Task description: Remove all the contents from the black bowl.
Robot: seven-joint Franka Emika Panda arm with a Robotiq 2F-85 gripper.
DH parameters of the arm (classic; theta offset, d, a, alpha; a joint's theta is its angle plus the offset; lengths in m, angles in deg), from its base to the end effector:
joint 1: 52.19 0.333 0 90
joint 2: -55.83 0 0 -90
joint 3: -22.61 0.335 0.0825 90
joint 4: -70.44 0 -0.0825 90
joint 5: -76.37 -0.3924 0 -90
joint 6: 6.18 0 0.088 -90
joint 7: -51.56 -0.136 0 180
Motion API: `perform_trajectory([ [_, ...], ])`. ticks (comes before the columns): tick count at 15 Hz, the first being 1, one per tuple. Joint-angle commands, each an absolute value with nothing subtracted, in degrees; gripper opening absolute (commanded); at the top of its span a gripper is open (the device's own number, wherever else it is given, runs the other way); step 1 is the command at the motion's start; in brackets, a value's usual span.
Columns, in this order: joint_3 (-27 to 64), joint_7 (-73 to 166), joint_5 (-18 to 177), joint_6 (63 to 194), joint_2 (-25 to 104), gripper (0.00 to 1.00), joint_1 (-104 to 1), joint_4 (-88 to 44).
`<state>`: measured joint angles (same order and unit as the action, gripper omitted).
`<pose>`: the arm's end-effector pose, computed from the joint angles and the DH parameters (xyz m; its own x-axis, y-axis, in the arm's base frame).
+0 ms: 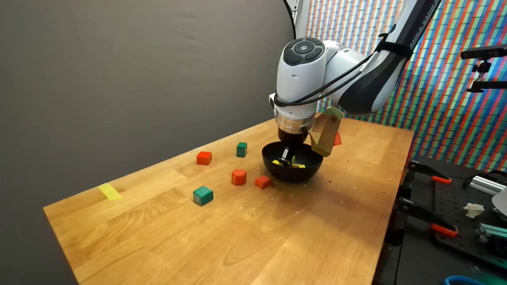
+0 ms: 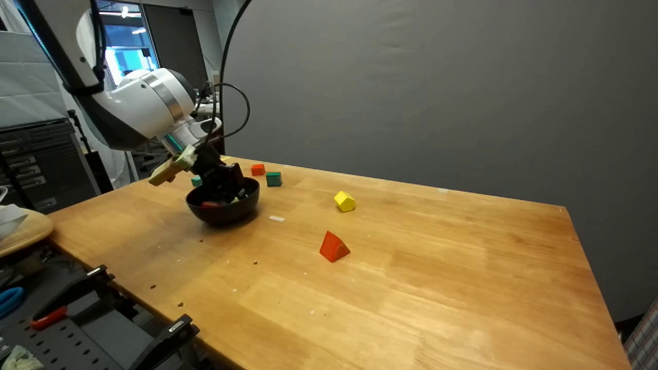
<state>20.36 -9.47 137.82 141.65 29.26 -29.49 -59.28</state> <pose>0.4900 0.1830 0.1219 0.9426 0.2968 0.1530 0.1946 -0.8606 0.4706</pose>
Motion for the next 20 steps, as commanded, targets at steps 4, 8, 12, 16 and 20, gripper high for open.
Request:
perform_trajectory([
  [4, 20.3, -21.3, 146.0, 148.4, 41.8, 0.24, -31.4, -68.6],
  [8, 19.8, -38.0, 155.8, 155.2, 53.9, 0.24, -31.7, -80.7],
  [12, 17.6, -44.9, 154.6, 159.4, 65.5, 0.24, -34.4, -93.5],
  [16, 12.1, -50.9, 158.2, 163.9, 61.5, 0.24, -37.4, -90.5],
  [20, 5.4, -42.1, 155.0, 171.7, 55.4, 0.24, -42.0, -89.6],
])
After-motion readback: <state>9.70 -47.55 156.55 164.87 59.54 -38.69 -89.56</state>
